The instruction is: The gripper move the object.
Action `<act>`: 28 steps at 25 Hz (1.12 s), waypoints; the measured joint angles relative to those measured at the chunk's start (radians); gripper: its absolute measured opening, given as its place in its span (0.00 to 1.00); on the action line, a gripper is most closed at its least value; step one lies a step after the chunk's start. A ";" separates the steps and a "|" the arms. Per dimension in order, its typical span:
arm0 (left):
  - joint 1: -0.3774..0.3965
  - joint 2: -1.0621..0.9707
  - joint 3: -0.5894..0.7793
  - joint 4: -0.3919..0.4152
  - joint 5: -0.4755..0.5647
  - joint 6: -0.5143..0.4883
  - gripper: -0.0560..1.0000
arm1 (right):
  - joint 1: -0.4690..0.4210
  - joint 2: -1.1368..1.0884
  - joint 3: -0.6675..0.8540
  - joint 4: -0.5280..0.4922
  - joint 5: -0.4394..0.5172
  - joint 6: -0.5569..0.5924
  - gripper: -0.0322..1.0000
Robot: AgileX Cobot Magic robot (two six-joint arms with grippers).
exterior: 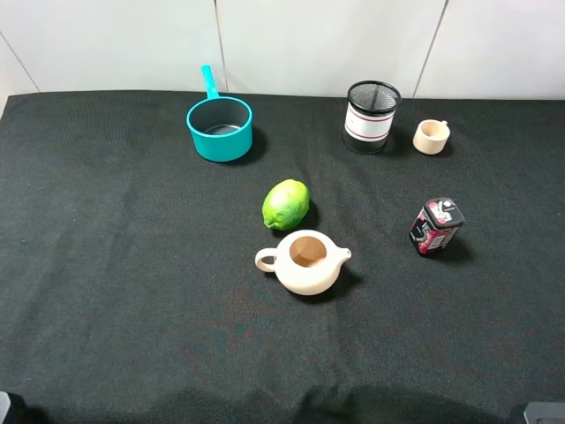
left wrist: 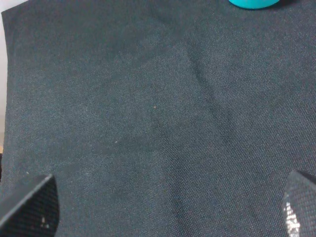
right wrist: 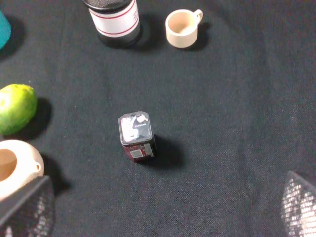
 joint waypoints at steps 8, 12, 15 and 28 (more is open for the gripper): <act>0.000 0.000 0.000 0.000 0.000 0.000 0.96 | 0.000 -0.080 0.079 -0.008 0.000 0.000 0.70; 0.000 0.000 0.000 0.000 0.000 0.000 0.96 | 0.000 -0.175 0.120 -0.048 0.000 0.000 0.70; 0.000 0.000 0.000 0.000 0.000 0.000 0.96 | 0.000 -0.266 0.152 -0.084 -0.002 0.000 0.70; 0.000 0.000 0.000 0.000 0.000 0.000 0.96 | 0.000 -0.462 0.313 -0.138 -0.147 0.000 0.70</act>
